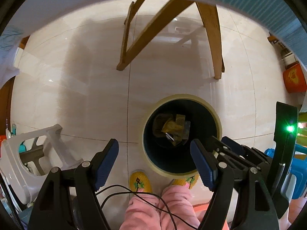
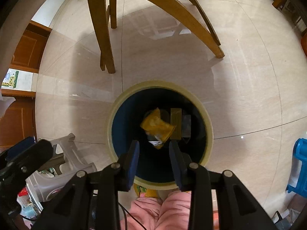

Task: Collect trash
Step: 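Raise both grippers and move toward the red wrappers on the table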

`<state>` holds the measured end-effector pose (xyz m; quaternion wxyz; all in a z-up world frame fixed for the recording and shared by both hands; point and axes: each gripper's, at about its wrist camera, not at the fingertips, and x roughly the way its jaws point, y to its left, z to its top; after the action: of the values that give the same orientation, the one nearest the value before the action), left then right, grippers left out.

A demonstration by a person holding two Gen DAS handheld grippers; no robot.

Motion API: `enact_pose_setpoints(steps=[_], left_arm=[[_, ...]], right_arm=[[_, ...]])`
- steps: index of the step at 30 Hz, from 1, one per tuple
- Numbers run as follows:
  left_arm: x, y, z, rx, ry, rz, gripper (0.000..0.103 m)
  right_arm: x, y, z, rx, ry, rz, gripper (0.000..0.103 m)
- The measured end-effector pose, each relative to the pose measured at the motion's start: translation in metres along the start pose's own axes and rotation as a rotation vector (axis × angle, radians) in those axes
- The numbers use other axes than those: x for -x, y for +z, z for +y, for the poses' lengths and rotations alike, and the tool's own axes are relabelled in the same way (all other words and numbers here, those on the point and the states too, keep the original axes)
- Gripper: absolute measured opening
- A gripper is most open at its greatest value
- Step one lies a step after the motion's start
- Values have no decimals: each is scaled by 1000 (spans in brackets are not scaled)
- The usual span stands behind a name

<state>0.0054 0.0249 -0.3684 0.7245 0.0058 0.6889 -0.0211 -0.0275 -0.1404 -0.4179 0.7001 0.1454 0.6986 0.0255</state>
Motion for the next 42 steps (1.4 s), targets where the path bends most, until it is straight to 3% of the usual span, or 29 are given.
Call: enact_pose_setpoints(steps=[9,20,27,34,42], left_arm=[[74,-10,7,9,0,-22,75],[212,-13,10,-36,32,-135,75],[305,-2,13,-57,67,-259,75],[380,13,19,-59,88,-391,75],[426,44,21,-53,93,-511,75]], right_arm=[[61,-4,9,-3,8,-21,33],[204,-26,33,41,80,-87,33],[296,-30,50,105,163,-192,33],[379,-12,62,174,214,-361,33],[418,22,82,245,215,-475,33]])
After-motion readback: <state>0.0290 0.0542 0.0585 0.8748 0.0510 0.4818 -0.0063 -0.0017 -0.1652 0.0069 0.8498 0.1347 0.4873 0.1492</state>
